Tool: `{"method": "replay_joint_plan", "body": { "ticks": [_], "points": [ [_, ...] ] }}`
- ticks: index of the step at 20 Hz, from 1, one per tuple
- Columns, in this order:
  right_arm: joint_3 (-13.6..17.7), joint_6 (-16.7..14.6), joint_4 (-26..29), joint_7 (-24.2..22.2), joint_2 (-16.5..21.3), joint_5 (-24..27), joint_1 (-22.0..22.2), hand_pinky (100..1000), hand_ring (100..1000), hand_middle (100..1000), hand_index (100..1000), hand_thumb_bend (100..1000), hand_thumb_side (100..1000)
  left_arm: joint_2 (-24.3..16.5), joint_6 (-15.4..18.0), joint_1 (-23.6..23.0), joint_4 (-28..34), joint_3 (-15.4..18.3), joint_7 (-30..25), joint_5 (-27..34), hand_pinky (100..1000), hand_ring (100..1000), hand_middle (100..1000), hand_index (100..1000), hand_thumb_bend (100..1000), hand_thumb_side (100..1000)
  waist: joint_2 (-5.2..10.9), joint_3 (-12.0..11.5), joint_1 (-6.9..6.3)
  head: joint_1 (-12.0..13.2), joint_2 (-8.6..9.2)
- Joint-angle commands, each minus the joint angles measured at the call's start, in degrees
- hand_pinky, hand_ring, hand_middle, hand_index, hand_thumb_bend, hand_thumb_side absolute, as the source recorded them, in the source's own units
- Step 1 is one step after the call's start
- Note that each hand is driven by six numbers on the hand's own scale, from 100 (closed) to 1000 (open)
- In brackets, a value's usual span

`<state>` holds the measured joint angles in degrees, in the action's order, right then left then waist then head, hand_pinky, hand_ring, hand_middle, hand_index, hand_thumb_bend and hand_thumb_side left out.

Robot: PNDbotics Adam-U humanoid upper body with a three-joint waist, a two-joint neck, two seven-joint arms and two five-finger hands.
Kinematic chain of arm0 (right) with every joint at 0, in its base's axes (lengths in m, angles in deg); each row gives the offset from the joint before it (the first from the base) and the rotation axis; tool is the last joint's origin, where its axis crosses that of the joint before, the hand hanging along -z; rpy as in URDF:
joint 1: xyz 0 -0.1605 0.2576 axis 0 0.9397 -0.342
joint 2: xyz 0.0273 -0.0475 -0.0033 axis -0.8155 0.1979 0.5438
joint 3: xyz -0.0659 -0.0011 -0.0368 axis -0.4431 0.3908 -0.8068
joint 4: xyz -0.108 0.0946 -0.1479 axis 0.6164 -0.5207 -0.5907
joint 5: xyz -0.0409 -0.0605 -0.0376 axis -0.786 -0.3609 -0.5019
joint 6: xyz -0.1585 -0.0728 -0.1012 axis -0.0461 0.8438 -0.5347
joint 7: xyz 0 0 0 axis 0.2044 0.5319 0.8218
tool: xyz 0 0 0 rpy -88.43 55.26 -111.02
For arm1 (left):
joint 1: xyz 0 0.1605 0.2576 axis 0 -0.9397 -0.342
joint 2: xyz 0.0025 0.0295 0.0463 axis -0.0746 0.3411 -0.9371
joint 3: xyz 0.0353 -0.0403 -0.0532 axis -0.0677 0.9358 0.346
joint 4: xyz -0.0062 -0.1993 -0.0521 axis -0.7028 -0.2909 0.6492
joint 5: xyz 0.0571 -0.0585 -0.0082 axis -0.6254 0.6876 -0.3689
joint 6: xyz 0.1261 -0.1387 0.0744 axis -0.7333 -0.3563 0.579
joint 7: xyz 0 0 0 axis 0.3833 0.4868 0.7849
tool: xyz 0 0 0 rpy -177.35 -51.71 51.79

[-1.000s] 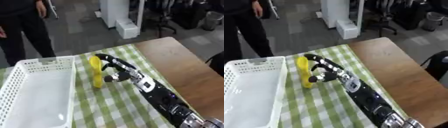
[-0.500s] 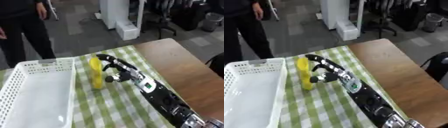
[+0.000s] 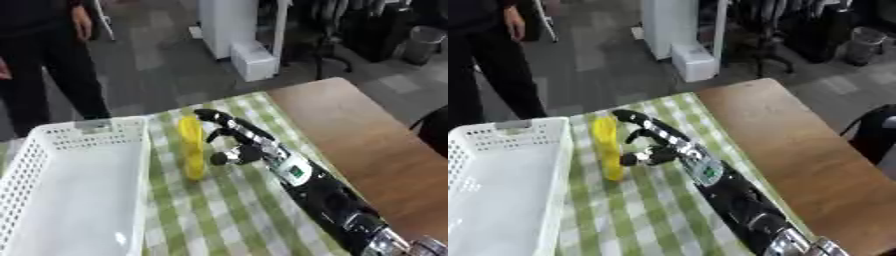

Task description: Pick up objects on the table and place them in the box.

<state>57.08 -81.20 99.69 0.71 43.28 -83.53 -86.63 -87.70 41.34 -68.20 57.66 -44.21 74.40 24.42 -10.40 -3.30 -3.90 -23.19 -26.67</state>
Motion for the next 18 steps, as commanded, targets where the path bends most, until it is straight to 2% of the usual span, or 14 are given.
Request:
{"method": "replay_joint_plan", "body": {
  "ticks": [1, 9, 18],
  "points": [
    [0.59, -0.18, 0.48, 0.55, 1.52, 0.13, -1.87, 690, 1000, 1000, 1000, 1000, 700, -0.14, 0.04, 0.68, 0.86, 0.26, -0.31, -0.2, 643, 593, 861, 897, 383, 771, 0.38, -0.62, 0.29, -0.43, 1.27],
    [0.91, -0.16, 0.74, 1.2, 2.13, 0.34, -2.48, 690, 1000, 1000, 1000, 1000, 703, -0.07, 0.11, 0.98, 0.86, 0.11, -0.87, -0.4, 641, 591, 862, 898, 384, 773, -1.07, -2.51, 1.09, -0.49, 1.9],
    [0.86, -0.04, 0.71, 1.35, 2.05, 0.28, -2.81, 694, 1000, 1000, 1000, 1000, 697, 0.1, 0.0, 1.2, 0.86, 0.0, -1.12, -0.27, 642, 591, 863, 898, 384, 772, -1.44, -2.86, 1.22, -0.53, 2.3]
  ]
}}
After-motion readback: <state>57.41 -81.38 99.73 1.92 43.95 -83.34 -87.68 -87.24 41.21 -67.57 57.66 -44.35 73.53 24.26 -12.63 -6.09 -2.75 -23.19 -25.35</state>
